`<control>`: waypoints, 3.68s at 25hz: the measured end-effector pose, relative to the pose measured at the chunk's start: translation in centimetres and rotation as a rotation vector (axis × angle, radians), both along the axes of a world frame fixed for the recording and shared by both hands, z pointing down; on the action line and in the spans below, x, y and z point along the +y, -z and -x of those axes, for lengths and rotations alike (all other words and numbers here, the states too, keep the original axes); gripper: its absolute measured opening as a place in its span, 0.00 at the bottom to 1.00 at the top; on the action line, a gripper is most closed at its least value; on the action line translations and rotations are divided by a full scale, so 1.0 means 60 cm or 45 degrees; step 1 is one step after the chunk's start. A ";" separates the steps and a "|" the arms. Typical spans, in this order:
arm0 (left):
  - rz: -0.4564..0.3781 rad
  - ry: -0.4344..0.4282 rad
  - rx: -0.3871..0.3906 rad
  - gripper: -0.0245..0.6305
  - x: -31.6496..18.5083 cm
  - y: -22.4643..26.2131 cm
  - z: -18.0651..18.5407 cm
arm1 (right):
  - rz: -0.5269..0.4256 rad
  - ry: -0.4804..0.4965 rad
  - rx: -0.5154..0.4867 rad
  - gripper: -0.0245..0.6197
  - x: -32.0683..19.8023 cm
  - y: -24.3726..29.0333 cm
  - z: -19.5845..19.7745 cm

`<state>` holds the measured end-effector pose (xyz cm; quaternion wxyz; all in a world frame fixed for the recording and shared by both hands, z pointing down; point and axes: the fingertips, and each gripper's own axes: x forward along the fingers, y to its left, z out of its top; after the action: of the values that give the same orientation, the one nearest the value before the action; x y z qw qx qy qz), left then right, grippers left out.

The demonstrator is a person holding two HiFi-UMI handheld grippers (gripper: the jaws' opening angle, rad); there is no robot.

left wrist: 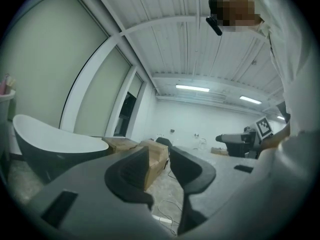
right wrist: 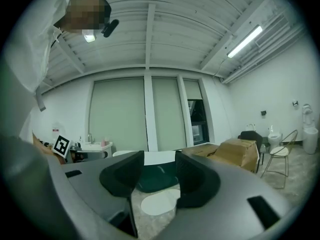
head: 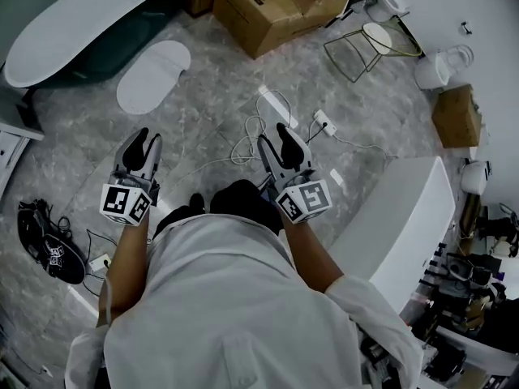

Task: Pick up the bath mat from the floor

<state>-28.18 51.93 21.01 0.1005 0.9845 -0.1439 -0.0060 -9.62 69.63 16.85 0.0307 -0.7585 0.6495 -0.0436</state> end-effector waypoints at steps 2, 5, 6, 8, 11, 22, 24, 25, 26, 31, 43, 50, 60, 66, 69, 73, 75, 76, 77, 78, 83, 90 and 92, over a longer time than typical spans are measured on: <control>0.028 0.024 -0.010 0.24 -0.025 -0.017 -0.018 | 0.003 0.027 -0.014 0.36 -0.032 -0.009 -0.022; 0.043 0.075 -0.024 0.24 -0.065 -0.036 -0.050 | -0.010 0.082 -0.044 0.36 -0.091 -0.028 -0.067; 0.043 0.096 -0.029 0.24 -0.080 -0.039 -0.063 | -0.015 0.103 -0.052 0.36 -0.113 -0.034 -0.086; 0.050 0.154 -0.036 0.24 -0.114 -0.040 -0.095 | -0.019 0.157 -0.064 0.36 -0.160 -0.041 -0.128; 0.070 0.257 -0.025 0.24 -0.170 -0.026 -0.153 | 0.003 0.261 -0.066 0.36 -0.230 -0.047 -0.199; 0.121 0.496 -0.089 0.23 -0.291 -0.005 -0.363 | 0.036 0.551 -0.115 0.36 -0.430 -0.056 -0.464; 0.138 0.542 -0.109 0.23 -0.303 -0.013 -0.372 | 0.050 0.592 -0.136 0.36 -0.458 -0.071 -0.489; 0.146 0.571 -0.118 0.23 -0.310 -0.017 -0.370 | 0.058 0.607 -0.150 0.36 -0.470 -0.079 -0.499; 0.154 0.602 -0.123 0.23 -0.317 -0.020 -0.367 | 0.065 0.617 -0.165 0.36 -0.481 -0.087 -0.508; 0.188 0.764 -0.104 0.23 -0.358 -0.039 -0.339 | 0.113 0.683 -0.226 0.36 -0.544 -0.120 -0.527; 0.208 0.978 -0.175 0.23 -0.513 -0.134 -0.265 | 0.263 0.877 -0.137 0.36 -0.767 -0.151 -0.482; 0.370 1.089 -0.140 0.23 -0.677 -0.215 -0.215 | 0.414 0.933 -0.097 0.38 -0.943 -0.195 -0.473; 0.583 1.082 -0.227 0.24 -0.844 -0.370 -0.179 | 0.759 1.031 -0.082 0.44 -1.160 -0.375 -0.468; 0.719 1.116 -0.269 0.25 -0.903 -0.529 -0.172 | 0.915 1.062 -0.173 0.46 -1.260 -0.510 -0.493; 0.799 1.134 -0.324 0.26 -0.903 -0.624 -0.166 | 1.015 1.022 -0.401 0.46 -1.296 -0.623 -0.507; 0.943 1.263 -0.306 0.26 -0.908 -0.774 -0.142 | 1.211 1.086 -0.418 0.46 -1.330 -0.840 -0.522; 1.005 1.322 -0.294 0.27 -0.913 -0.847 -0.139 | 1.288 1.142 -0.365 0.46 -1.348 -0.940 -0.525; 1.032 1.322 -0.309 0.27 -0.912 -0.882 -0.143 | 1.313 1.171 -0.335 0.46 -1.357 -0.984 -0.526; 1.055 1.300 -0.336 0.27 -0.910 -0.916 -0.151 | 1.330 1.189 -0.319 0.46 -1.367 -1.025 -0.527; 1.073 1.264 -0.368 0.28 -0.908 -0.948 -0.160 | 1.340 1.188 -0.325 0.46 -1.378 -1.064 -0.531; 1.156 1.141 -0.493 0.32 -0.889 -1.094 -0.166 | 1.370 1.090 -0.389 0.47 -1.412 -1.232 -0.543; 1.317 1.332 -0.512 0.35 -0.877 -1.298 -0.089 | 1.447 1.144 -0.277 0.49 -1.413 -1.426 -0.541; 1.330 1.332 -0.534 0.37 -0.884 -1.341 -0.081 | 1.413 1.085 -0.272 0.50 -1.424 -1.464 -0.546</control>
<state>-23.29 -1.10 101.48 0.5072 0.5935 -0.5911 0.2029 23.12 -15.78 104.69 -0.3164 -0.3335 0.7652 -0.4506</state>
